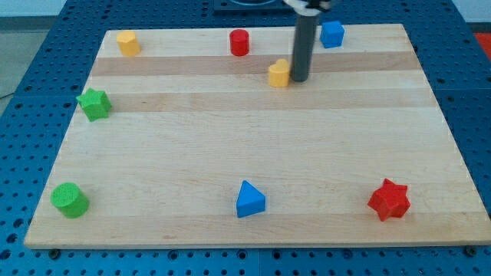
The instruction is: Move yellow heart on right side of red circle
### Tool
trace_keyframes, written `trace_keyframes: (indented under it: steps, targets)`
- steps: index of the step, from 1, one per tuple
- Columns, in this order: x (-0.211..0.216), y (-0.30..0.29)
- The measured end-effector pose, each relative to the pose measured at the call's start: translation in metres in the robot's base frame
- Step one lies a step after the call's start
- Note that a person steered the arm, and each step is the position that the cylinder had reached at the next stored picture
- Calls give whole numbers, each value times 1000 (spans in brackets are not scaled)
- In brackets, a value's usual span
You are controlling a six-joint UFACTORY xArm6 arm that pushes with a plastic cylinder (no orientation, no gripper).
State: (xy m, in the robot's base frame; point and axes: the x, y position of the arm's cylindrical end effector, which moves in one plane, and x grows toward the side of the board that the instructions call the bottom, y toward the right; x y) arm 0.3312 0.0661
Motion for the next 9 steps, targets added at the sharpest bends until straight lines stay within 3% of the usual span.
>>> trace_keyframes:
  steps: [1, 2, 3, 4, 6, 7, 9]
  targets:
    - [17, 29]
    - [46, -11]
    - [22, -52]
    - [-39, -51]
    - [8, -40]
    - [1, -12]
    - [-36, -33]
